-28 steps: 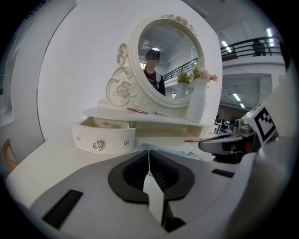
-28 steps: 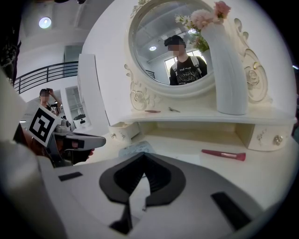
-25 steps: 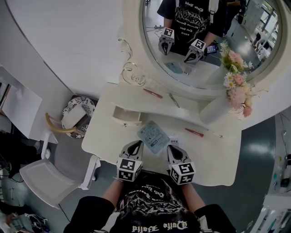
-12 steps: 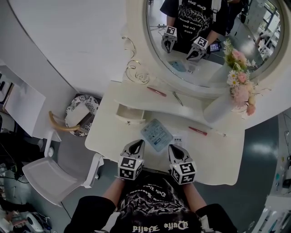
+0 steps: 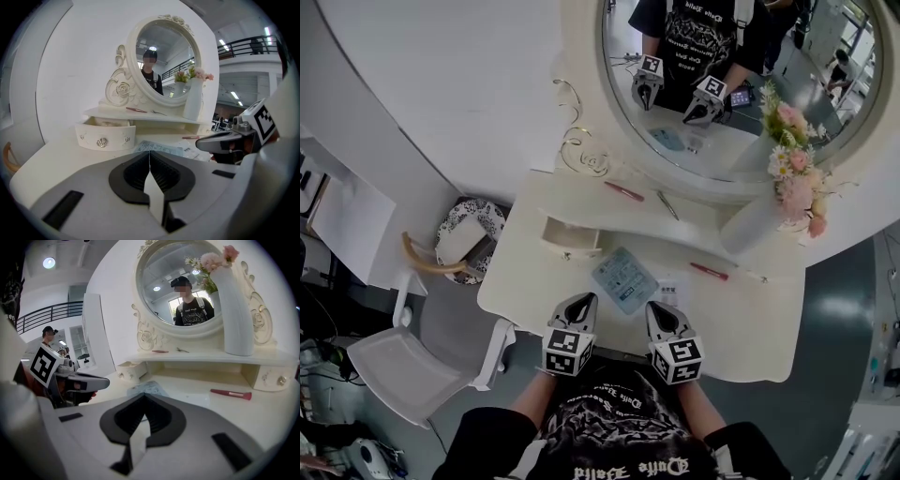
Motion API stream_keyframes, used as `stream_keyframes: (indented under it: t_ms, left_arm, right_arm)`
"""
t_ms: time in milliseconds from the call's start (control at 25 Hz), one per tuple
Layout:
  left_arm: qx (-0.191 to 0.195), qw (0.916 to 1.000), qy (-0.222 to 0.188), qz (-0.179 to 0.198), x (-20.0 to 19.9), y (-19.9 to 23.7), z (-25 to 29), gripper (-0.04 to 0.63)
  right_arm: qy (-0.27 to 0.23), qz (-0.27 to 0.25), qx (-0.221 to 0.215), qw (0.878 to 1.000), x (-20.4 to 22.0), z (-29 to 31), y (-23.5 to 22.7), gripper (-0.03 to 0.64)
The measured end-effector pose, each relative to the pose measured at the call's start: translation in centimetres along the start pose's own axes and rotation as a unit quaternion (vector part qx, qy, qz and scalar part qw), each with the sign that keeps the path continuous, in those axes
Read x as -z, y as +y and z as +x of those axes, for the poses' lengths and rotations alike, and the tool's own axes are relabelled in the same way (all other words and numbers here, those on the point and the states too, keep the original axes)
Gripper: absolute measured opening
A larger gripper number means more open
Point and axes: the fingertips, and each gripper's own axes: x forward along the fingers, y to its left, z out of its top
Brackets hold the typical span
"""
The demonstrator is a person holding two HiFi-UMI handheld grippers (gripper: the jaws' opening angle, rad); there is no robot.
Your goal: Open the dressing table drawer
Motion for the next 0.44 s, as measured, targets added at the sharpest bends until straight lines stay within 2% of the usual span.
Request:
stream_keyframes:
  t_ms: [440]
  left_arm:
    - [0.011, 0.9999, -0.004, -0.004, 0.09, -0.11, -0.47, 0.018]
  right_arm:
    - [-0.002, 0.0, 0.006, 1.0, 0.09, -0.4, 0.43, 0.009]
